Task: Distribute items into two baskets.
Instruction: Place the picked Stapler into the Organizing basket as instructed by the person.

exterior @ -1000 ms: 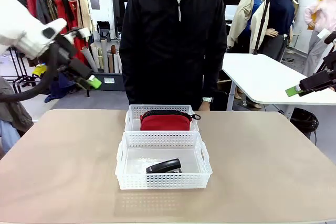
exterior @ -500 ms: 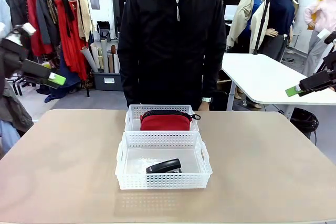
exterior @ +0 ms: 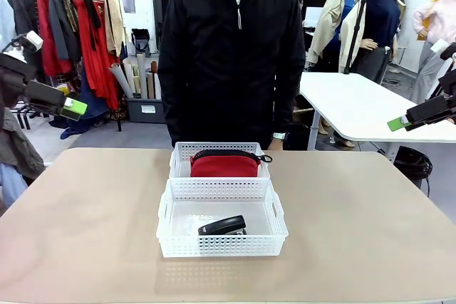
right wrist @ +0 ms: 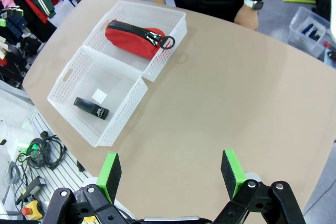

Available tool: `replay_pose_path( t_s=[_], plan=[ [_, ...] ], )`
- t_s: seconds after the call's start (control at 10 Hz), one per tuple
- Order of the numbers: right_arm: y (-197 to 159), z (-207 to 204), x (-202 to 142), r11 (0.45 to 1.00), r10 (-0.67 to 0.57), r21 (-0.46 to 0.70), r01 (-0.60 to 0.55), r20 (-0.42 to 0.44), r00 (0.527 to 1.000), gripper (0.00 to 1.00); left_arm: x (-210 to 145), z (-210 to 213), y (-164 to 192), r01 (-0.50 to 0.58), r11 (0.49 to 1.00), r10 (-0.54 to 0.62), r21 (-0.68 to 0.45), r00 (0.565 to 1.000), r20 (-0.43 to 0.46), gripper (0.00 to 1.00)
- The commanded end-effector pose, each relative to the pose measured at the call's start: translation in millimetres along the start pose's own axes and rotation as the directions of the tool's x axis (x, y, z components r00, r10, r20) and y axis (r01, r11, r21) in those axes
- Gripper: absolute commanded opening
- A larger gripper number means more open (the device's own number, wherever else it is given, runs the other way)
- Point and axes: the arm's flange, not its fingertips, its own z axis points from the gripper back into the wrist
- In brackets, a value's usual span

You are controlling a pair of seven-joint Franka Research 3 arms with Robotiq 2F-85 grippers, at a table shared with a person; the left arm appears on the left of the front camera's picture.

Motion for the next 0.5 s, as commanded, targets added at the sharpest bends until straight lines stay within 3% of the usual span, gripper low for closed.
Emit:
replay_pose_path(
  t_s=[0.0,0.4],
  plan=[
    [0.5,0.4,0.9,1.000,0.001,0.001,-0.001,0.003,1.000,1.00,-2.6,7.3,-3.2,0.004,1.000,-0.004,0.011,1.000,0.011,1.00],
    [0.5,0.4,0.9,1.000,0.001,0.001,-0.001,0.003,1.000,1.00,-2.6,7.3,-3.2,0.004,1.000,-0.004,0.011,1.000,0.011,1.00]
  ],
)
